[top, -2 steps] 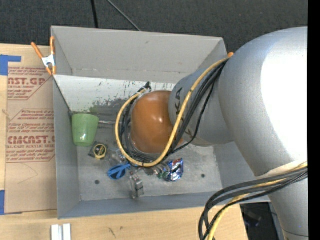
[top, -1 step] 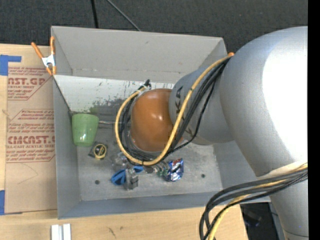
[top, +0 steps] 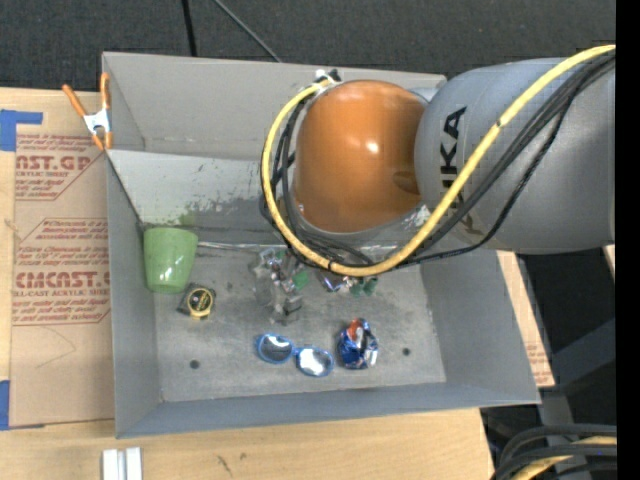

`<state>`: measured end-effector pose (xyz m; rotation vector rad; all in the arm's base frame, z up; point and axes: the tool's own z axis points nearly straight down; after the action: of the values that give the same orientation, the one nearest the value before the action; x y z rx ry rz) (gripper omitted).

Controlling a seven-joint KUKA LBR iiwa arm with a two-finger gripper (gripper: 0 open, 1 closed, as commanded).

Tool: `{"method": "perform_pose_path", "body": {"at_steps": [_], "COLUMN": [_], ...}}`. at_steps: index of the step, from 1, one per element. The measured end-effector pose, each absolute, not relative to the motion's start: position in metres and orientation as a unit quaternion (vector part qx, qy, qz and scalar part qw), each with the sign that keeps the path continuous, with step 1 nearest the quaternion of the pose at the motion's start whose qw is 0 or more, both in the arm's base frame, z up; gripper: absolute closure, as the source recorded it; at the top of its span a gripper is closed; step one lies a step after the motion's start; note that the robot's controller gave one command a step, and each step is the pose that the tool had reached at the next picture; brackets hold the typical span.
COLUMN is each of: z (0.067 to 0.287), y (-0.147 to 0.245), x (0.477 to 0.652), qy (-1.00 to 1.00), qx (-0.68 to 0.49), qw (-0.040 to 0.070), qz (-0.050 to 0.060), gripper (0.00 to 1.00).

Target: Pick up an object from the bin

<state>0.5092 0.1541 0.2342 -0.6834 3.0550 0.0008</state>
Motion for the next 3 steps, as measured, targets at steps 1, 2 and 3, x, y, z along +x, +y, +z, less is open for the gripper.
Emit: {"method": "perform_pose_path", "body": {"at_steps": [1, 2, 3], "z": [0.229, 0.079, 0.083], "y": [0.154, 0.074, 0.076], "x": [0.508, 0.501, 0.503], "qy": [0.976, 0.974, 0.973], "qx": [-0.218, -0.228, -0.229], "qw": [0.002, -0.004, 0.0], "qz": [0.0, 0.0, 0.0], "gripper": [0.0, 0.0, 1.0]}}
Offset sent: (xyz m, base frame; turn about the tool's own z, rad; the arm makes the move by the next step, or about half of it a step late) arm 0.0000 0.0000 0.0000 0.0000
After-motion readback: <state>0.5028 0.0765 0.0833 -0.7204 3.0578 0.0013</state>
